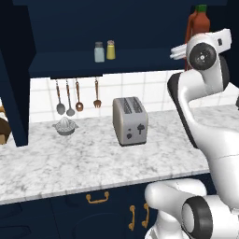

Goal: Put the shaker and condiment bottle from the counter next to their counterparts in the cabinet.

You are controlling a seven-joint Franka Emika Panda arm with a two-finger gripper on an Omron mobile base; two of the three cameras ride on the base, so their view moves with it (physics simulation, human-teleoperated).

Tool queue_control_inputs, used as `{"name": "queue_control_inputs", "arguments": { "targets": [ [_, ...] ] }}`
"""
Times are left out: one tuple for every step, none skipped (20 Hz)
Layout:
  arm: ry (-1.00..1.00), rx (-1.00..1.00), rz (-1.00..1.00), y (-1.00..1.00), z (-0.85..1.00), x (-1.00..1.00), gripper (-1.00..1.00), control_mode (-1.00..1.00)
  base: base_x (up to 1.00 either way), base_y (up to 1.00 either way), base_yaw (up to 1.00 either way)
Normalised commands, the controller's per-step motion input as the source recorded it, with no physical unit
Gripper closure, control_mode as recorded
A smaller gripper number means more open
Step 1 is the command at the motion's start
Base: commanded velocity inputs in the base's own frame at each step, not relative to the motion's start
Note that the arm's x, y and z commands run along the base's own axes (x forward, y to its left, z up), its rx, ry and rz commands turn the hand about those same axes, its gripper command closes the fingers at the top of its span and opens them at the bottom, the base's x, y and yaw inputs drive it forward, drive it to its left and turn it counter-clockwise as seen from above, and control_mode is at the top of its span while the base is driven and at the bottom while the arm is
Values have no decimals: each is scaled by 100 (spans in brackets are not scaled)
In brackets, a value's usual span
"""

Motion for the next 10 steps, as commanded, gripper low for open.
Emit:
{"name": "queue_control_inputs", "arguments": {
  "targets": [
    [11, 0, 0, 0, 2, 38, 100, -100, 0, 0, 0],
    [12, 0, 0, 0, 0, 24, 100, -100, 0, 0, 0],
    [4, 0, 0, 0, 0, 4, 100, -100, 0, 0, 0],
    [4, 0, 0, 0, 0, 6, 100, -100, 0, 0, 0],
    [3, 0, 0, 0, 0, 10, 100, -100, 0, 0, 0],
    [3, 0, 0, 0, 0, 18, 100, -100, 0, 0, 0],
    [0, 0, 0, -1, 0, 21, 100, -100, 0, 0, 0],
    [0, 0, 0, -6, 0, 23, 100, -100, 0, 0, 0],
    [-3, 0, 0, -7, 0, 25, 100, -100, 0, 0, 0],
    [-5, 0, 0, -8, 0, 26, 100, -100, 0, 0, 0]
  ]
}}
